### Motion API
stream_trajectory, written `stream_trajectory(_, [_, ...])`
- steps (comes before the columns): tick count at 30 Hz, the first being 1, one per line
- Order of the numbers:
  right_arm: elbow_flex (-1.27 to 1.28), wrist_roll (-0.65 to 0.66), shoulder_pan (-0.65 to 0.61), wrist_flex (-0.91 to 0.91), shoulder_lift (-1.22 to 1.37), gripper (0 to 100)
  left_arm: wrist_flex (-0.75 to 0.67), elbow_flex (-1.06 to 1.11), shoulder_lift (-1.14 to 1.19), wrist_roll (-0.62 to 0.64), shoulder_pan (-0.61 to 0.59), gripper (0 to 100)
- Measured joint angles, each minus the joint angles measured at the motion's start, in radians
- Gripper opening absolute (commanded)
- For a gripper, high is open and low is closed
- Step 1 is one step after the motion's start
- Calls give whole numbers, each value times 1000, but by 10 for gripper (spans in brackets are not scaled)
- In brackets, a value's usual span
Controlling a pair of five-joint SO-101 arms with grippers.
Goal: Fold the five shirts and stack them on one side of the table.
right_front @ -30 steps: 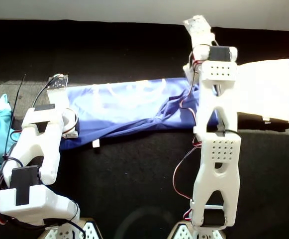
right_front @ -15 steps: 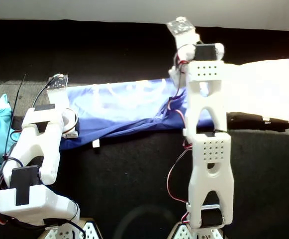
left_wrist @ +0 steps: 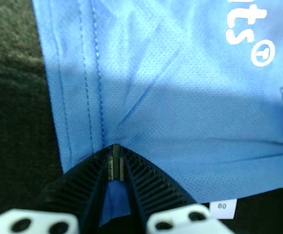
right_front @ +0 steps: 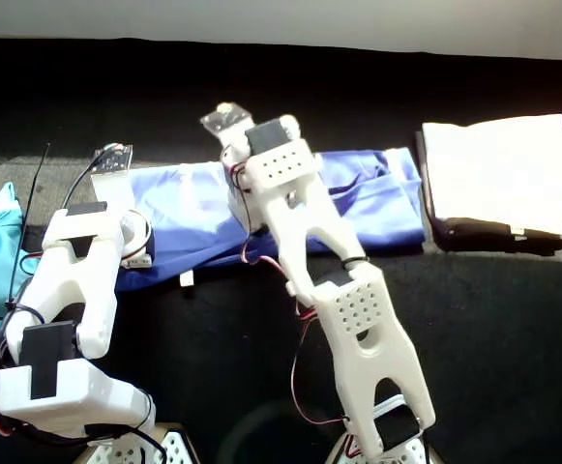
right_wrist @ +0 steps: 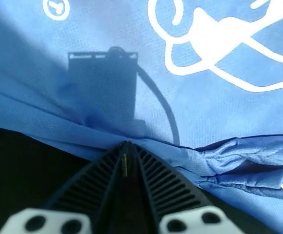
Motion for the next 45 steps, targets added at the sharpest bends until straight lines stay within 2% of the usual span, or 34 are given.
stream_trajectory(10, [193,0,-21,0,-14,7,0,0,0,0,0,9])
stream_trajectory(17, [293,0,-20,0,-169,7,0,0,0,0,0,9])
stream_trajectory(21, [287,2,46,0,-252,7,0,0,0,0,0,9])
stream_trajectory(29, [285,5,316,0,-245,7,0,0,0,0,0,9])
stream_trajectory(32, [287,44,331,-23,-176,7,0,0,0,0,0,9])
stream_trajectory(39, [204,52,336,-218,-55,7,0,0,0,0,0,9])
stream_trajectory(45, [55,52,336,-203,-34,7,0,0,0,0,0,9])
